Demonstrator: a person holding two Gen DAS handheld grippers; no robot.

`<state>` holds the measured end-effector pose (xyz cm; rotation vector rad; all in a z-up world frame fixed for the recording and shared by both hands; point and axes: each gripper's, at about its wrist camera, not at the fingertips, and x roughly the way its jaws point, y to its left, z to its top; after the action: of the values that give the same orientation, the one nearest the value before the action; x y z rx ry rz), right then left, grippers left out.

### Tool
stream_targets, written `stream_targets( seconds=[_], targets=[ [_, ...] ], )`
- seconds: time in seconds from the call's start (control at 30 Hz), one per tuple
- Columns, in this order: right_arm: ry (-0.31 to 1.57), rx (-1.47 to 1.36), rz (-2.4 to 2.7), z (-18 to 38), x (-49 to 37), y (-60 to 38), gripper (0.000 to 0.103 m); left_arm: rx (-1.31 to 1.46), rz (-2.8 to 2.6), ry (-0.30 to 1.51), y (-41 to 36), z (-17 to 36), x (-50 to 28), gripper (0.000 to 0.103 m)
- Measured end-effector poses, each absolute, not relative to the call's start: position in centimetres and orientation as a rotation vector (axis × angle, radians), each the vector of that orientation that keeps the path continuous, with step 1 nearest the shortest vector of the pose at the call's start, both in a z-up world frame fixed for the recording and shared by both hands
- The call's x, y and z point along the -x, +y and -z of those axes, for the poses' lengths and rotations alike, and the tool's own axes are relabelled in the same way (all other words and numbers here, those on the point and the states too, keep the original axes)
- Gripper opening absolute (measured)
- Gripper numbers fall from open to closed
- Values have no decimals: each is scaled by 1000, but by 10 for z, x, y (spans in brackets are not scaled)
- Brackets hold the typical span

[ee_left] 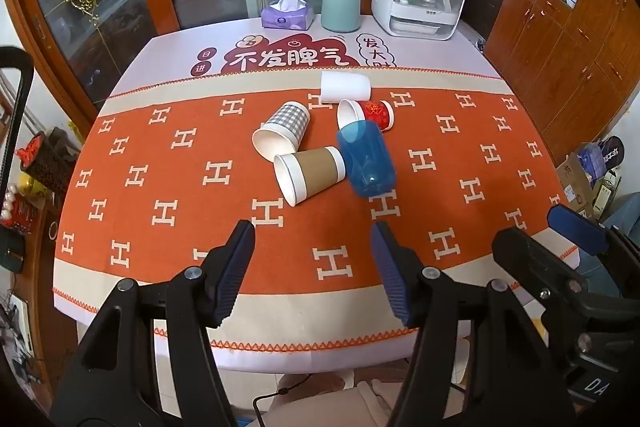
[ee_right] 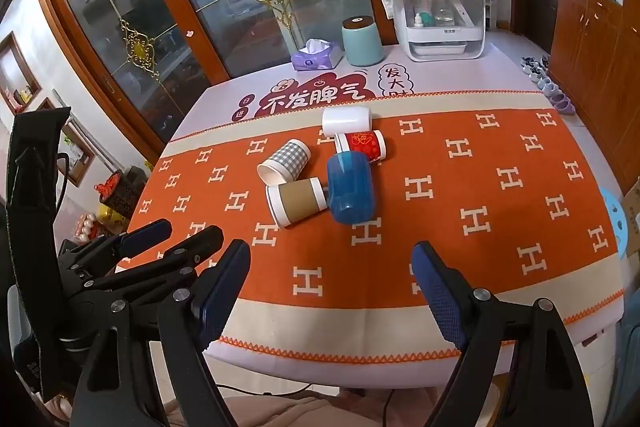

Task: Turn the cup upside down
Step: 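Move the left tool toward the brown kraft paper cup lying on its side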

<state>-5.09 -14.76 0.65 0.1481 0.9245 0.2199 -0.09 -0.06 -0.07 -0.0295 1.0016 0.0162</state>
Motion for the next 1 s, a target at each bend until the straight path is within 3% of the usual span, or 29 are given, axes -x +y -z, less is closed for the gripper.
stream_targets(
  seconds=[1.0],
  targets=[
    [930,-151,-221,-2,50,-146,84,33,-15,1003,1,1,1,57]
  ],
)
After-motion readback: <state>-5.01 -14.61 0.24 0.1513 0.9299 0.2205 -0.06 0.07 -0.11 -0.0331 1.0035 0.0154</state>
